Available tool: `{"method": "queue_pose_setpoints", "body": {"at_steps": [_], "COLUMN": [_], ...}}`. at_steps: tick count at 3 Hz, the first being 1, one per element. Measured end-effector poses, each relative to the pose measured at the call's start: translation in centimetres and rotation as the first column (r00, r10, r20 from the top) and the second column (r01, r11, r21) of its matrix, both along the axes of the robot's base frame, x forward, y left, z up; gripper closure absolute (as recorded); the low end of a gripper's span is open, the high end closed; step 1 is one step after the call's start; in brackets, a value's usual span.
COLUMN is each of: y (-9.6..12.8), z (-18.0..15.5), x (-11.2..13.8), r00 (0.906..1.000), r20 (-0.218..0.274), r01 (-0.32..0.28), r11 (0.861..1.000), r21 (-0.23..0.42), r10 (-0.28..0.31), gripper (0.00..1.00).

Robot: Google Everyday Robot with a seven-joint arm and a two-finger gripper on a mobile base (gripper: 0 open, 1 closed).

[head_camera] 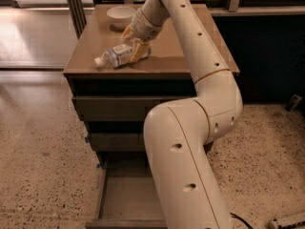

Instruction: Place blue plastic bottle into bottom drawer

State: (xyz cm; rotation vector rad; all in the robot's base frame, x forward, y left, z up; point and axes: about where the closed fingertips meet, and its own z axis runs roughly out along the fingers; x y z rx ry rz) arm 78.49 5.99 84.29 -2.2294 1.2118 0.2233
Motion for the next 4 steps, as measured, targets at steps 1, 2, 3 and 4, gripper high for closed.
{"method": "queue_pose_setpoints", "body": {"at_steps": [1,2,3,4], "y": [0.9,1.8,2.5,1.6], "z": [1.5,4.8,9.1,12.7], "x": [0.0,-1.2,-3.4,-8.1], "r00": [0.9996,0.997,0.9917,0.9828], "r20": [0.028,0.062,0.094,0.093], "r01": [-0.012,-0.052,-0.099,-0.175], "r11": [0.999,0.994,0.987,0.966], "r21": [0.045,0.093,0.125,0.192], "r10": [0.011,0.047,0.087,0.159], "gripper": [1.0,1.0,1.0,1.0]}}
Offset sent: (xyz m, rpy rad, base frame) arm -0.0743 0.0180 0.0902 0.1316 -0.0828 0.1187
